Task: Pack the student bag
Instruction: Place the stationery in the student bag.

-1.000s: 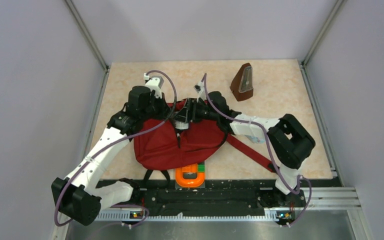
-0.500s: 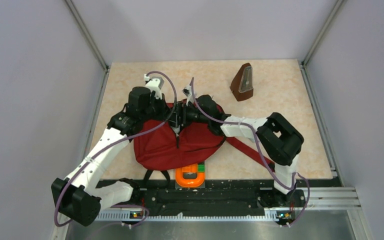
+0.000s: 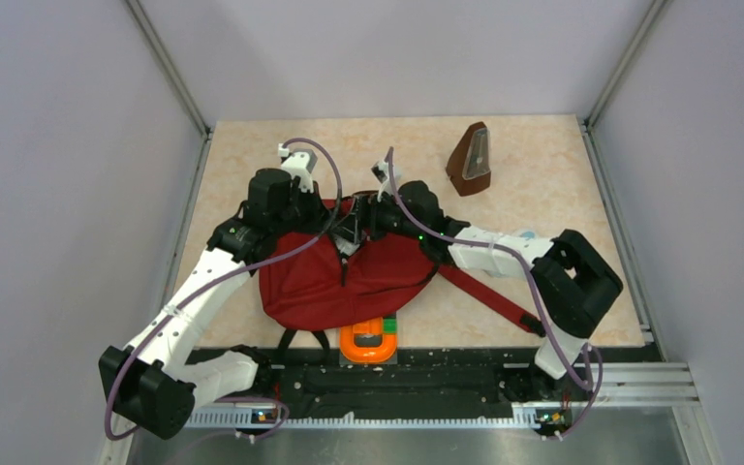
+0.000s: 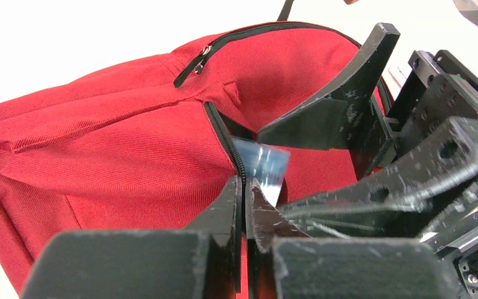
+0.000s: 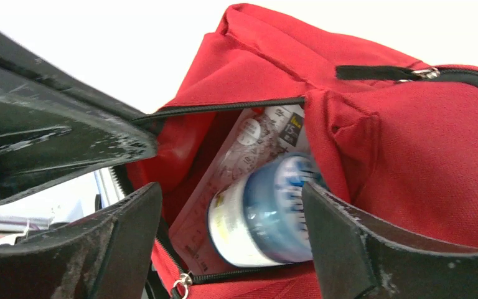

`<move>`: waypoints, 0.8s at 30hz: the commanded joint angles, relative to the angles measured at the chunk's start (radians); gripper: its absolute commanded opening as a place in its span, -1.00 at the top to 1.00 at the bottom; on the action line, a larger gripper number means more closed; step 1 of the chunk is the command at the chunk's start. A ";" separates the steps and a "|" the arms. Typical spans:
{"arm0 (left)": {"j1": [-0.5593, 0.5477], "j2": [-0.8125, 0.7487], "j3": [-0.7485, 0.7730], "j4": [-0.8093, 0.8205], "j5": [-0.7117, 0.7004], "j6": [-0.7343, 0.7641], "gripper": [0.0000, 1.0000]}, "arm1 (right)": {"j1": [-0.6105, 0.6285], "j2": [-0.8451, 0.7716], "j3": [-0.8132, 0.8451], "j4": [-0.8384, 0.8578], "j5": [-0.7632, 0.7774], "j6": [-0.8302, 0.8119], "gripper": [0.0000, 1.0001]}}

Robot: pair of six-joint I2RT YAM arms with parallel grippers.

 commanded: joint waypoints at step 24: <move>-0.004 -0.064 0.018 0.128 0.016 -0.004 1.00 | -0.001 0.041 0.033 -0.028 -0.099 0.002 0.37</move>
